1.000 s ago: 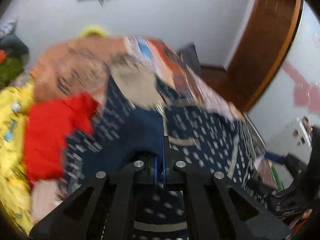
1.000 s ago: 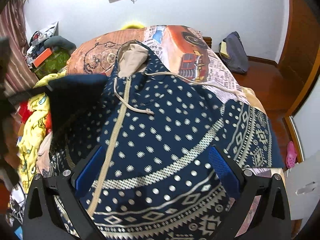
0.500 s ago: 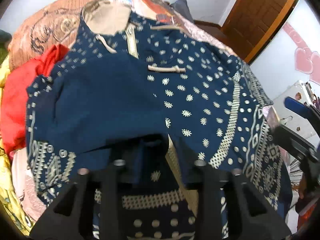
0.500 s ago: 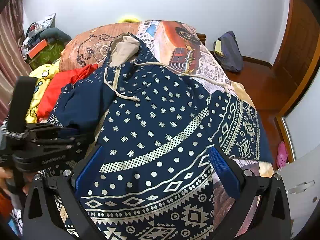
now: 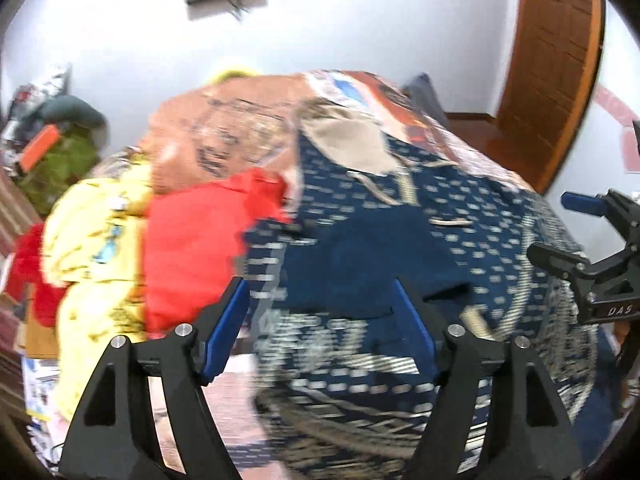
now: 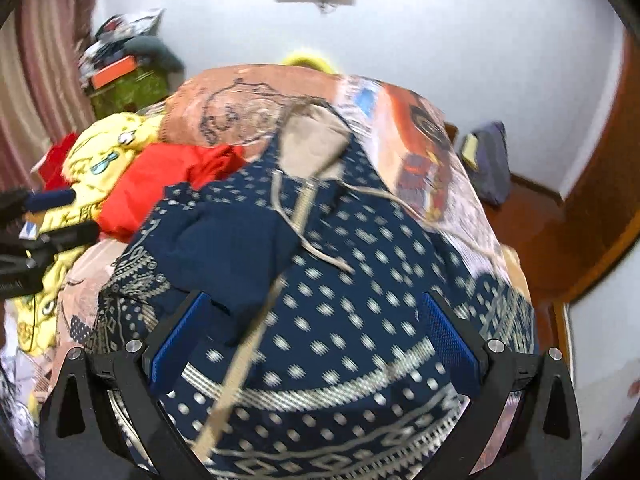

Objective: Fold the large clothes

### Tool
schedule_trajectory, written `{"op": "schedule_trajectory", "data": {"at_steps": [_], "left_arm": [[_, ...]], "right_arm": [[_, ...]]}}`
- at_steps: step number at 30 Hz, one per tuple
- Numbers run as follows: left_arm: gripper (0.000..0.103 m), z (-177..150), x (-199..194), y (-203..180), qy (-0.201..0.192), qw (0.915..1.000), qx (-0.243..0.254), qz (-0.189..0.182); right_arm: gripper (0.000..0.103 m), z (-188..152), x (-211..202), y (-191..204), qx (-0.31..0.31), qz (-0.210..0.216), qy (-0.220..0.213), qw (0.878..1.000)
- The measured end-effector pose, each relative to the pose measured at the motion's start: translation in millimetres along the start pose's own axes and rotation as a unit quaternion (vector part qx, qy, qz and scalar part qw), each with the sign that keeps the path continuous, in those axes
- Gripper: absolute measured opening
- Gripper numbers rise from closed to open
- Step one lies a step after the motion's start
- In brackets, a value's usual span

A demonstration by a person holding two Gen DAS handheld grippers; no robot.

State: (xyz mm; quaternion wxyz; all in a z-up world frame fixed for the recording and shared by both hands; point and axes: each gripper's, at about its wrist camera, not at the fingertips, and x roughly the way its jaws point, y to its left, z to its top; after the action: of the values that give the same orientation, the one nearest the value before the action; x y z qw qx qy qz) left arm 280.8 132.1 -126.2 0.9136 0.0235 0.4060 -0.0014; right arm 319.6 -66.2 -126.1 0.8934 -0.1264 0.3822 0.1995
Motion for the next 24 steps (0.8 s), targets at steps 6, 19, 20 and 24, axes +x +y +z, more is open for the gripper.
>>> {"op": "schedule_trajectory", "data": {"at_steps": [6, 19, 20, 24], "left_arm": [[0.073, -26.3, 2.0, 53.0, 0.014, 0.9989, -0.034, 0.029], [0.073, -87.5, 35.8, 101.5, 0.07, 0.9927, -0.086, 0.047], [0.073, -90.3, 37.9, 102.9, 0.072, 0.9924, -0.087, 0.049], [0.073, -94.8, 42.0, 106.5, 0.076, 0.9919, -0.09, 0.048]], "right_arm": [[0.103, 15.7, 32.9, 57.1, -0.081, 0.025, 0.023, 0.996], [0.089, 18.3, 131.2, 150.6, -0.207, 0.028, 0.108, 0.972], [0.086, 19.2, 138.8, 154.3, -0.213, 0.019, 0.111, 0.971], [0.067, 24.9, 155.3, 161.4, -0.212, 0.013, 0.111, 0.971]]}}
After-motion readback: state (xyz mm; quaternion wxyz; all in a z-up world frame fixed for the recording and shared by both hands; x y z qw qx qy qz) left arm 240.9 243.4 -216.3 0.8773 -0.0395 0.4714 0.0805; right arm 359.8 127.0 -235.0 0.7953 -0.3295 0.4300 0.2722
